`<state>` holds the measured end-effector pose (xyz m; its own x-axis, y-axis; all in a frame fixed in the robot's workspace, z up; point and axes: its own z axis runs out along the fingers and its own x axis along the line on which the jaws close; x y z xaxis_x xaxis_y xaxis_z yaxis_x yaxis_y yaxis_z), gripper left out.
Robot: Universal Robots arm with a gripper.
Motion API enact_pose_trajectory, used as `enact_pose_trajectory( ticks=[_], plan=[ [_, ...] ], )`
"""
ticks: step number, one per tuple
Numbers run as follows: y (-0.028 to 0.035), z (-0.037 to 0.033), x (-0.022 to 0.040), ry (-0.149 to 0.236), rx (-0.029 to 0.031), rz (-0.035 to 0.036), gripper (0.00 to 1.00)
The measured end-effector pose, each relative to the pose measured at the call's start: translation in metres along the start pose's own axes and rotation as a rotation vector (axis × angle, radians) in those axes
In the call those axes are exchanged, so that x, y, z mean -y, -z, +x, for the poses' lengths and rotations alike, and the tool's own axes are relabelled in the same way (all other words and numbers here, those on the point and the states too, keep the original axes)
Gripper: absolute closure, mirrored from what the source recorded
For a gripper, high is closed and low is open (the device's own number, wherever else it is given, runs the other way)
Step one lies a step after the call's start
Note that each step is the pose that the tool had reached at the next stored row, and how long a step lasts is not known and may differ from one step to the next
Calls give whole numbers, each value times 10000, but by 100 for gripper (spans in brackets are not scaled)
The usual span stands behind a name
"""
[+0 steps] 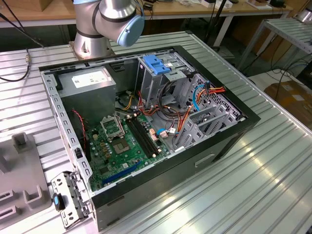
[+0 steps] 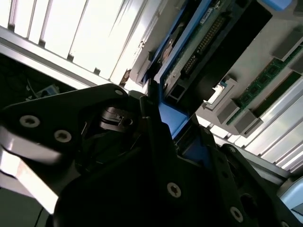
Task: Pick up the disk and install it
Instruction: 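Pick up the disk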
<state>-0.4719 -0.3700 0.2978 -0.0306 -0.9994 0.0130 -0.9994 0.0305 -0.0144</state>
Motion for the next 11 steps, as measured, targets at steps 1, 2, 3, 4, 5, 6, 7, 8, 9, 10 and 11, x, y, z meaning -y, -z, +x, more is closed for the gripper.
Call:
enact_pose_trajectory(
  ticks=[1, 2, 3, 4, 5, 6, 7, 8, 9, 10, 11],
  plan=[
    [0, 0, 0, -111, -2, -2, 63],
    [0, 0, 0, -128, -1, -1, 63],
    [-1, 0, 0, -134, -2, -1, 63],
    [-1, 0, 0, -139, -2, -1, 63],
    [-1, 0, 0, -141, -2, -1, 63],
    [-1, 0, 0, -146, -2, 0, 63],
    [-1, 0, 0, -149, -2, -1, 63],
    [-1, 0, 0, -150, -2, -1, 63],
    [-1, 0, 0, -134, -2, -1, 63],
    [-1, 0, 0, -68, -1, 1, 63],
    [-1, 0, 0, -62, 0, 1, 63]
  ],
)
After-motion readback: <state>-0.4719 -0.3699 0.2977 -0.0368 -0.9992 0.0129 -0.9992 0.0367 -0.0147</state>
